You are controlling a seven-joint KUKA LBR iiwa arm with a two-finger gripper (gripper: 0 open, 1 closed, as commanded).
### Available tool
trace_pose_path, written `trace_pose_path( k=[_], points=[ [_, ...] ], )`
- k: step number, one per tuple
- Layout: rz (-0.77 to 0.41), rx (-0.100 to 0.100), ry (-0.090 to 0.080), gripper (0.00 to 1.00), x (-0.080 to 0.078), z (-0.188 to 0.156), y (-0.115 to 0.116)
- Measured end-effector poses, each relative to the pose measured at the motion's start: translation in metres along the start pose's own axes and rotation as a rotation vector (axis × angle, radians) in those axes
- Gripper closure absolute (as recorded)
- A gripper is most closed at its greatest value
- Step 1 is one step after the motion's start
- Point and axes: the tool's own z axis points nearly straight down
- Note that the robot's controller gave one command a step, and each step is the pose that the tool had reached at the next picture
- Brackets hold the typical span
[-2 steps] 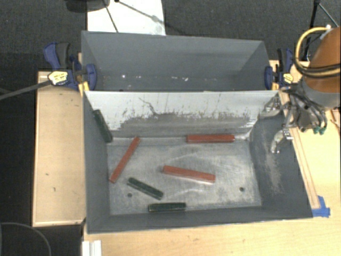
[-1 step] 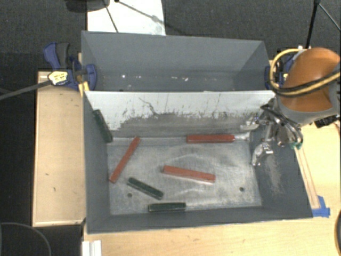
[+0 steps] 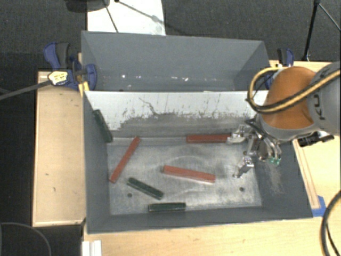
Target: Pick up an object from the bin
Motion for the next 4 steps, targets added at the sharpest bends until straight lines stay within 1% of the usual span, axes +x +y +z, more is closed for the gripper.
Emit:
trace_pose_path(
  k=[1, 2, 3, 4],
  points=[
    [0.036, 0.000, 0.002, 0.00, 0.002, -0.006, 0.026],
    [-0.041, 0.000, -0.015, 1.00, 0.010, 0.036, 0.062],
    [-0.046, 0.001, -0.008, 0.00, 0.013, 0.038, 0.062],
    [-0.047, 0.001, -0.008, 0.00, 0.012, 0.038, 0.062]
  ],
)
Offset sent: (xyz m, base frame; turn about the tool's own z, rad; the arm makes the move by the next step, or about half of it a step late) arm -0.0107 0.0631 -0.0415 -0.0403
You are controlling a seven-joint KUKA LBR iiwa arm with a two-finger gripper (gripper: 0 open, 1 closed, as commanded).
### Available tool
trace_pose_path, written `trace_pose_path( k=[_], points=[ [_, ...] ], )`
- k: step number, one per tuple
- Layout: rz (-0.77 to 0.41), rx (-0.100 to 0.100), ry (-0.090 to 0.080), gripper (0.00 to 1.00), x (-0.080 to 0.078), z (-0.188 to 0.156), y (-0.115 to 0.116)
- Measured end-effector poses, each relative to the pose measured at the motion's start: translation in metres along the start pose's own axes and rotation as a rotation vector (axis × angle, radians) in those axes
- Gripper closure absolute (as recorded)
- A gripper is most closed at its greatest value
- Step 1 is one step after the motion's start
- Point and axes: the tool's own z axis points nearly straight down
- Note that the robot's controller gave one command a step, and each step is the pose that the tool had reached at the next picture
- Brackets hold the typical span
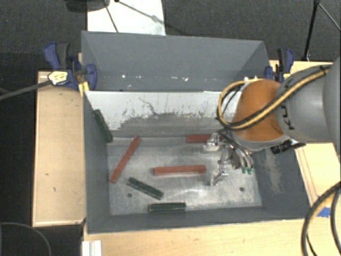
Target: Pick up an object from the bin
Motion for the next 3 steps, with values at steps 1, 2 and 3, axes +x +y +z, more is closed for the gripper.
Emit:
trace_pose_path(
  k=[1, 2, 3],
  points=[
    [-0.096, -0.003, -0.009, 1.00, -0.019, -0.003, 0.064],
    [-0.097, -0.003, -0.009, 1.00, -0.019, -0.003, 0.064],
    [-0.106, -0.001, 0.005, 1.00, -0.036, -0.141, 0.075]
  ],
)
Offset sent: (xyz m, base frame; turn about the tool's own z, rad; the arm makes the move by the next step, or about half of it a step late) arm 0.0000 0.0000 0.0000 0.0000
